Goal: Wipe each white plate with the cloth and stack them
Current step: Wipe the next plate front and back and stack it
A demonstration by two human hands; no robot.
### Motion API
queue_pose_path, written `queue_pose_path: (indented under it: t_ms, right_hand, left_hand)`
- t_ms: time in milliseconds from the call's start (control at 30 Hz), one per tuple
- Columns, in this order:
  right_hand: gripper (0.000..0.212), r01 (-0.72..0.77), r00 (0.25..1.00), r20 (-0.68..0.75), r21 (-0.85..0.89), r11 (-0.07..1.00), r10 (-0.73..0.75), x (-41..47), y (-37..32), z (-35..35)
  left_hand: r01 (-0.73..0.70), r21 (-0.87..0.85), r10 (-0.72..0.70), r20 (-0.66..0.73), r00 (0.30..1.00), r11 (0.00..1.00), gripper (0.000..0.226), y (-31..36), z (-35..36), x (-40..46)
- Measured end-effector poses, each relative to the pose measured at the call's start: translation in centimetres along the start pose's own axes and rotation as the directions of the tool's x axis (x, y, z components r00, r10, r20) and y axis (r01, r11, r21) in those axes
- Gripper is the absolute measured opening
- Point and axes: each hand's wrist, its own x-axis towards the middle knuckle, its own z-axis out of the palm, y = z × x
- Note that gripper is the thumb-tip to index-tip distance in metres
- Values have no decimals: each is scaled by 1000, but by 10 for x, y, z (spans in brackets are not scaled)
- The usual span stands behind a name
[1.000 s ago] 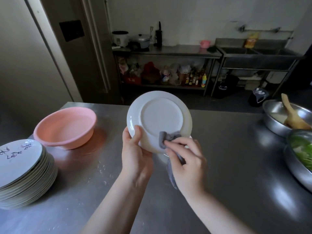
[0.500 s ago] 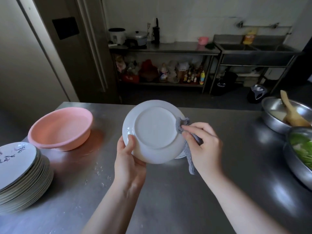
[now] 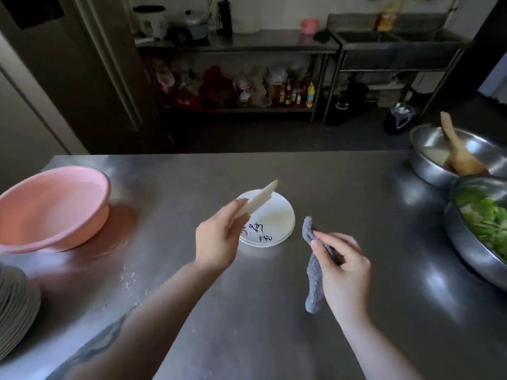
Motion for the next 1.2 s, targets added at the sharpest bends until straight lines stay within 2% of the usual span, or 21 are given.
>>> queue_pose_path:
  t_ms: [67, 133, 200, 400, 600, 667, 833, 1000, 1200]
  right_hand:
    - [25, 5, 1000, -14, -5, 1000, -6, 5, 6, 0]
    - [25, -7, 1000, -17, -16, 1000, 7, 9, 13, 0]
    - [26, -32, 999, -13, -28, 999, 32, 11, 22, -1]
    - [27, -77, 997, -1, -42, 996, 77, 16, 39, 3]
    - [27, -83, 996, 18, -64, 994, 84, 14, 49, 8]
    - [26, -86, 996, 21, -70, 994, 88, 11, 52, 9]
    - [26, -132, 990, 49, -56, 990, 135, 4, 57, 11]
    - [26, -142, 988, 55, -50, 989, 145, 3, 58, 15]
    - [25, -136, 988, 59, -83, 987, 141, 1, 61, 17]
  left_hand:
    - [-239, 251, 225, 83, 971, 938, 24, -11, 18, 7]
    - [-398, 361, 341, 212, 916, 844, 38, -21, 32, 13]
    - [-469, 406, 373, 295, 880, 784, 53, -33, 43, 16]
    - [-562, 356, 452, 348, 821, 747, 45, -65, 72, 17]
    - [-479, 150, 369, 458, 809, 865, 30, -79, 92, 14]
    - [-441, 104, 338, 497, 799, 891, 32, -83, 93, 16]
    - [-473, 105, 328, 591, 737, 875, 40, -96, 97, 16]
    - [-345, 57, 248, 587, 771, 937, 37, -103, 98, 14]
    - [-266, 47, 182, 617, 766, 963, 33, -106, 100, 18]
